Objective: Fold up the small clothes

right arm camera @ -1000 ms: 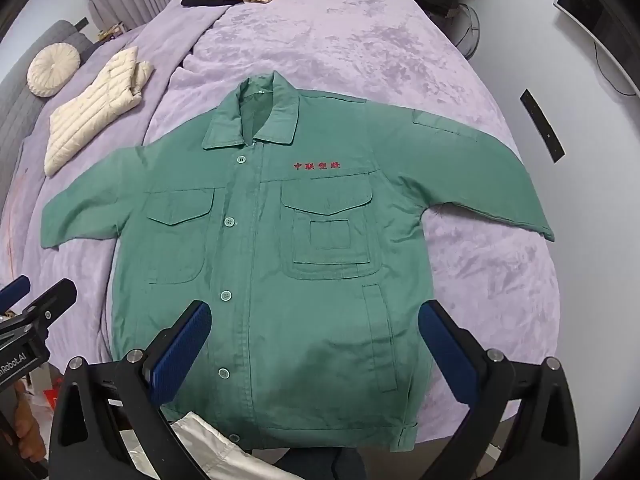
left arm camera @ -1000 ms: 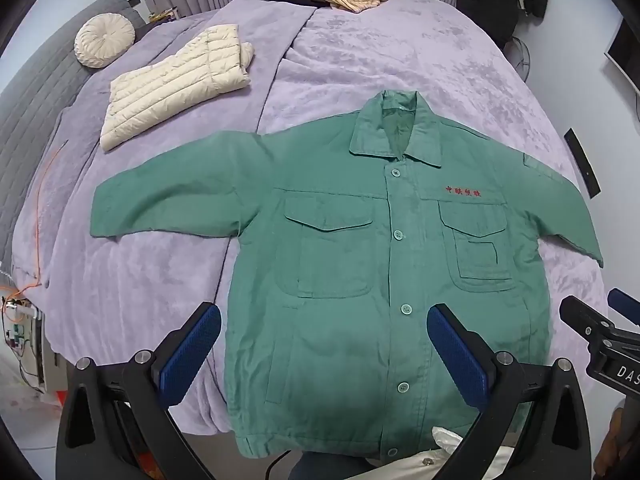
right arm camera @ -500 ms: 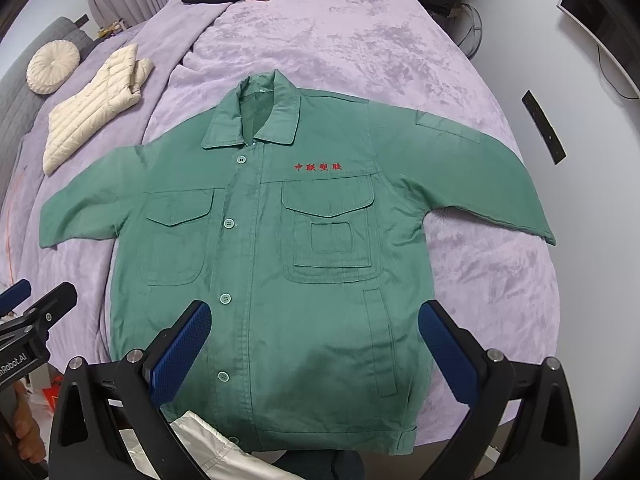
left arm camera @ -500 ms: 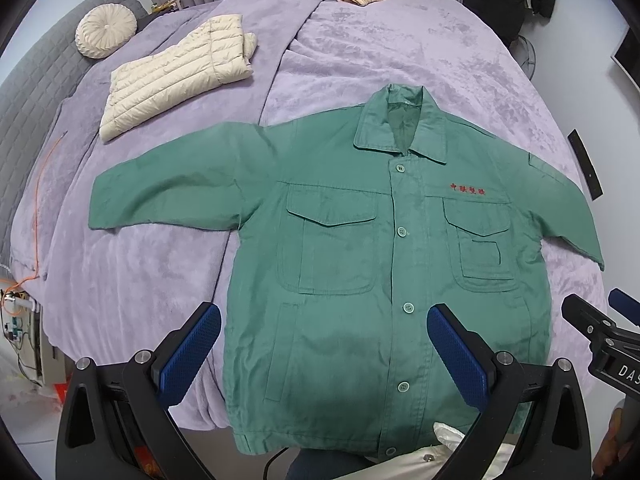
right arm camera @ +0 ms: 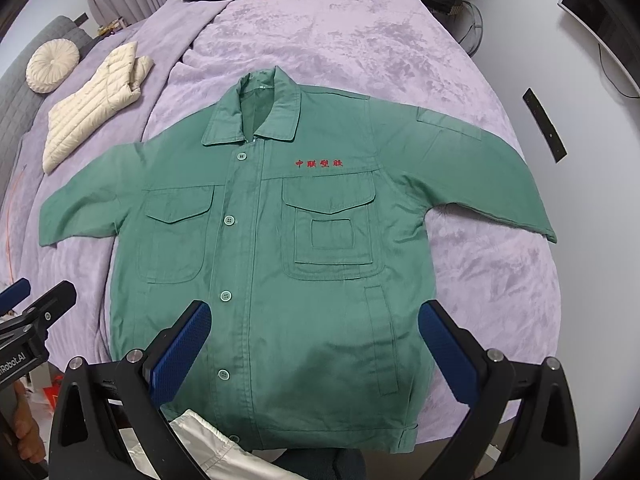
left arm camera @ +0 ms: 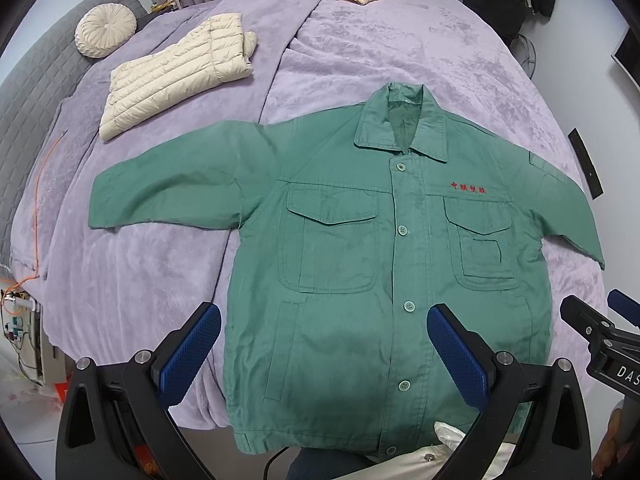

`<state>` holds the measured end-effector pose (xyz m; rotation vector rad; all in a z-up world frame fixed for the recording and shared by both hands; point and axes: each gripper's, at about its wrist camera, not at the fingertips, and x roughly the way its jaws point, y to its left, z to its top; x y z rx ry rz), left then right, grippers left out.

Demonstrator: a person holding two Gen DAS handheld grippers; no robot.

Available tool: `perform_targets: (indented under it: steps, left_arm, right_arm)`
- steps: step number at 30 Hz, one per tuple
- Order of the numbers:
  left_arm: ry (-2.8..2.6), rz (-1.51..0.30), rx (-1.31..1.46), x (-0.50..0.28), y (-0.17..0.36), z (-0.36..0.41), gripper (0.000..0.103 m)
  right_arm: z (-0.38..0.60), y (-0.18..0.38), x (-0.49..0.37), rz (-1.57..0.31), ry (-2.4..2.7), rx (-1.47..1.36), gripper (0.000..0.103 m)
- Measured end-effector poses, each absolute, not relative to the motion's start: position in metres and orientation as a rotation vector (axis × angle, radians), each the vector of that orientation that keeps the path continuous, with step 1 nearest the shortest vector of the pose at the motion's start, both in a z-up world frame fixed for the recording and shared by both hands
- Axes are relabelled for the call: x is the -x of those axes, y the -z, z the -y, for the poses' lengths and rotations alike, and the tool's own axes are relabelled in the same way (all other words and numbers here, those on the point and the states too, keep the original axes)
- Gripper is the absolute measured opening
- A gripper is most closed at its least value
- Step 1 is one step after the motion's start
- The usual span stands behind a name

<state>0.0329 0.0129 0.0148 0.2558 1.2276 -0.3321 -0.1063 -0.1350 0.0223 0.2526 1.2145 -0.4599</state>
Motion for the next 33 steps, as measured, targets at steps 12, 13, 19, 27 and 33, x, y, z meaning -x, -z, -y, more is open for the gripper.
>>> perform_targets:
  steps: [12, 13, 19, 27, 33]
  left_arm:
    - [0.33, -1.229, -0.257, -0.0323, -0.0145, -0.014, 0.103]
    - [0.33, -1.228, -0.257, -0.0323, -0.0145, -0.0143, 0.103]
    - [0.33, -1.23, -0.257, -0.0326, -0.0149, -0.0131, 0.103]
    - [0.328, -1.23, -0.256, -0.0323, -0.015, -0.0122, 0.103]
    - [0.329, -1.231, -0.256, -0.0322, -0.0148, -0.0121, 0.103]
  right_arm:
    - [0.1319, -0.0182, 0.1097, -1.216, 0.458, -0.265, 0.103]
    - [0.1324, -0.0193, 0.109, -1.216, 0.459, -0.263, 0.103]
    - [0.1333, -0.0195, 0.1093, -1.215, 0.456, -0.262, 0.103]
    - [0.134, -0.0201, 0.1093, -1.217, 0.456, -0.263, 0.103]
    - [0.1335, -0.0195, 0.11, -1.218, 0.455, -0.263, 0.103]
